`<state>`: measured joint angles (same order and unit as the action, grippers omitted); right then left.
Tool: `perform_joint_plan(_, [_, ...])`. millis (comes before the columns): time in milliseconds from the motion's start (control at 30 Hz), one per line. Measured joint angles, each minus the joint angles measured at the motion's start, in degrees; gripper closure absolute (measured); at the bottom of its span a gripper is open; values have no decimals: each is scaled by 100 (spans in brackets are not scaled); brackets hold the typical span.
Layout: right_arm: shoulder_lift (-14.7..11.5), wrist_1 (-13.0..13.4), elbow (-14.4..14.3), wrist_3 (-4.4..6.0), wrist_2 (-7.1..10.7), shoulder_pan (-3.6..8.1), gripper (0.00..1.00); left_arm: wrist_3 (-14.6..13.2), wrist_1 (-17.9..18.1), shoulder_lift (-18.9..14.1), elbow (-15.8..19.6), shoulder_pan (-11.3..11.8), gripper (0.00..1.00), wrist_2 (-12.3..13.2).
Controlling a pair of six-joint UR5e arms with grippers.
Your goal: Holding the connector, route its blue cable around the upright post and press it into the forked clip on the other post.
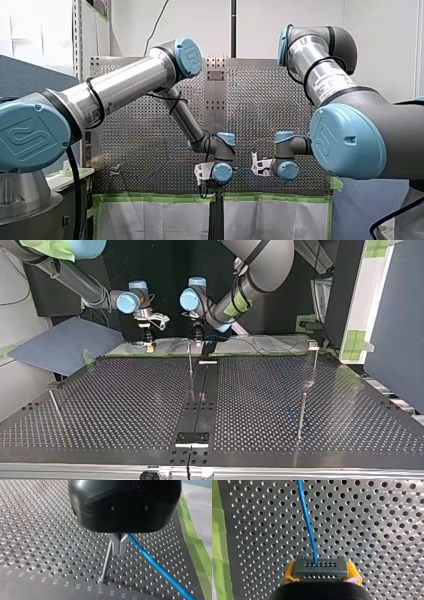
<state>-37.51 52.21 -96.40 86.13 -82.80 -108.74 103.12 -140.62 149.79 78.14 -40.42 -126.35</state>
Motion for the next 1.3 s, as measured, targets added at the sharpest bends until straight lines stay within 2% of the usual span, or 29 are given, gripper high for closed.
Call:
perform_joint_plan(233, [1, -43, 54, 4, -6, 51, 88, 180, -225, 0, -184, 35, 96, 171])
perform_joint_plan(433, [1, -46, 69, 9, -9, 104, 88, 298, -284, 0, -228, 87, 96, 276])
perform_joint_plan(733, [1, -75, 114, 10, -9, 151, 88, 423, -318, 2, -230, 186, 96, 460])
perform_joint_plan(1133, [1, -123, 124, -23, -9, 158, 88, 759, -259, 8, -82, 301, 96, 637])
perform_joint_plan(1300, [6, -159, 124, -49, -11, 145, 88, 805, -268, 16, -38, 347, 96, 712])
